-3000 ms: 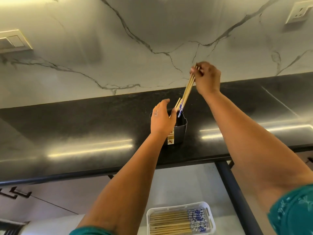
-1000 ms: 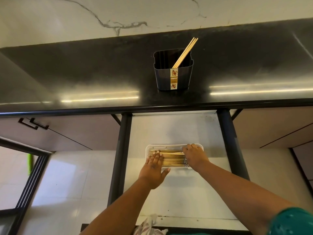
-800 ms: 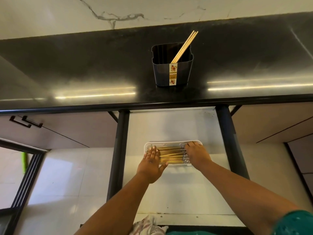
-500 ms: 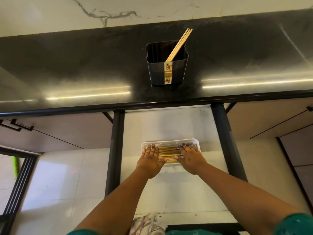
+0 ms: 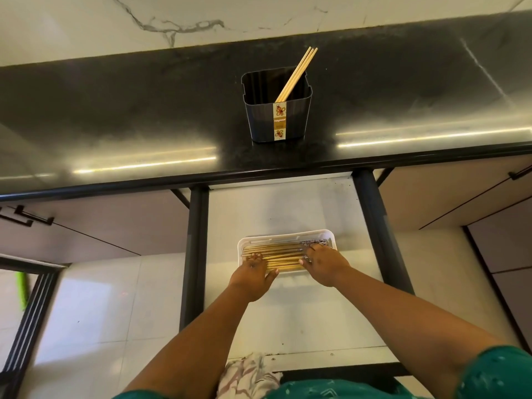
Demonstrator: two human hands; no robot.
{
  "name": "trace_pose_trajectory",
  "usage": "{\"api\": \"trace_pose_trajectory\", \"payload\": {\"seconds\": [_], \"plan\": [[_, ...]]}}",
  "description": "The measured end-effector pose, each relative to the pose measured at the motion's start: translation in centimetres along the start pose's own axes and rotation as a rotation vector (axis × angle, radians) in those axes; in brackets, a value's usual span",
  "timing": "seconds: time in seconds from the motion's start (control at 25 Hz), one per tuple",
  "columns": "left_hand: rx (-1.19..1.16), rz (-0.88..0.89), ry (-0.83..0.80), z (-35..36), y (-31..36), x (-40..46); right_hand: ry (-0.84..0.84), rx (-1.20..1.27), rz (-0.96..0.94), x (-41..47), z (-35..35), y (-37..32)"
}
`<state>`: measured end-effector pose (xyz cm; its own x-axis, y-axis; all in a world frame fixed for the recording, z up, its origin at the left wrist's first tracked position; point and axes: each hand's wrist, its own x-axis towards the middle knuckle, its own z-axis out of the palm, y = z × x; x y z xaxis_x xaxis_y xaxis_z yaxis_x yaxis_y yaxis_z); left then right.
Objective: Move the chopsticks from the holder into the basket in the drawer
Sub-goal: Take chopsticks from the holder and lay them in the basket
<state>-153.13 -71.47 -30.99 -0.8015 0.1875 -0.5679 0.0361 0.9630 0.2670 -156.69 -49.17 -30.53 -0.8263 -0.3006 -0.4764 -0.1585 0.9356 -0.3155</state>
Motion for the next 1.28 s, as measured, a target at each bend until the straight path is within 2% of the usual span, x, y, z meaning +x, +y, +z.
{"api": "trace_pose_trajectory", "payload": {"seconds": [0.12,0.36,0.64,0.76,0.92,1.04,1.08,1.2,1.24,1.28], "plan": [[-0.116,0.003,0.022,-1.1,0.1,-0.2,0.082,0.052,-0.003,-0.2,-1.1,-0.9],[-0.177,0.080,0.286,-6.5,2.4,-0.9,0.340,0.133,-0.051,-0.1,-8.3,-3.0],[-0.253,0.183,0.741,-21.9,5.9,-0.3,0.662,0.193,-0.169,1.8,-21.6,-7.5],[-0.304,0.217,0.865,-28.7,7.3,0.1,0.742,0.230,-0.193,3.1,-27.2,-9.9],[-0.332,0.255,0.863,-33.4,9.0,2.2,0.756,0.414,-0.109,5.7,-32.0,-11.1],[-0.405,0.215,0.821,-34.6,9.1,4.5,0.690,0.519,0.057,8.5,-33.7,-10.6],[-0.438,0.178,0.795,-34.8,8.9,5.4,0.633,0.655,0.148,10.0,-34.0,-10.7],[-0.473,0.082,0.707,-34.9,8.3,7.6,0.365,1.455,0.382,12.8,-35.3,-13.1],[-0.454,0.083,0.693,-34.7,8.1,8.1,0.318,1.601,0.396,13.8,-35.6,-13.6],[-0.436,0.092,0.699,-34.5,8.0,8.5,0.281,1.637,0.383,14.7,-36.0,-13.8]]}}
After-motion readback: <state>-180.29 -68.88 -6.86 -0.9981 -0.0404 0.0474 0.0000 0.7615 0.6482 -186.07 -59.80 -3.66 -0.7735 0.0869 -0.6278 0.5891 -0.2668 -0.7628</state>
